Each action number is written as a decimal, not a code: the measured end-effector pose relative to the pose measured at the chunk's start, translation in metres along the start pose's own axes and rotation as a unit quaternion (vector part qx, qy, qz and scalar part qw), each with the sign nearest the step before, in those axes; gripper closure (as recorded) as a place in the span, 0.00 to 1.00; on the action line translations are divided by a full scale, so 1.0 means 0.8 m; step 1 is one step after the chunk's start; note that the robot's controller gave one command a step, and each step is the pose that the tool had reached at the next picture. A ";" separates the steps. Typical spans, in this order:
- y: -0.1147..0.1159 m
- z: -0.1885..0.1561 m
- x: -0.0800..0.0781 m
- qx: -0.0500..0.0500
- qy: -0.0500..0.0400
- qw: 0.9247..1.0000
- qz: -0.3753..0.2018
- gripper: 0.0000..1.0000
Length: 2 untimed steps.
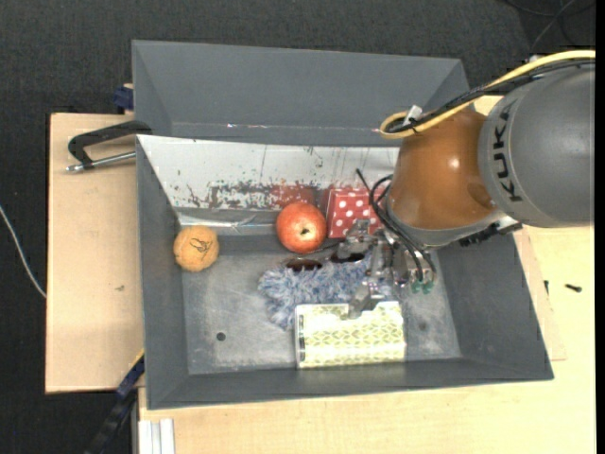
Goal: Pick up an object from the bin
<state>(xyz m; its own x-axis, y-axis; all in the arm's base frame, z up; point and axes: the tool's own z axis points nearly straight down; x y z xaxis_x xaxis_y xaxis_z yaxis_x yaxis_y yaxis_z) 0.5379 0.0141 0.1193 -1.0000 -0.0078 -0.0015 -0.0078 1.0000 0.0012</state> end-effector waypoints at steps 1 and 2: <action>0.051 0.060 -0.038 0.004 0.003 0.999 -0.053 0.00; 0.058 0.057 -0.041 0.000 0.003 1.000 0.029 1.00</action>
Offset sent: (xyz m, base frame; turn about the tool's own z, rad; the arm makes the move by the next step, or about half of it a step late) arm 0.0196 0.0329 -0.0493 0.3876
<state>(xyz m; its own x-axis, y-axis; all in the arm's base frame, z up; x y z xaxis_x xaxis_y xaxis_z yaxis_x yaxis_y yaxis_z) 0.5706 0.0607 0.0736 -0.9987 0.0505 0.0047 0.0505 0.9987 0.0007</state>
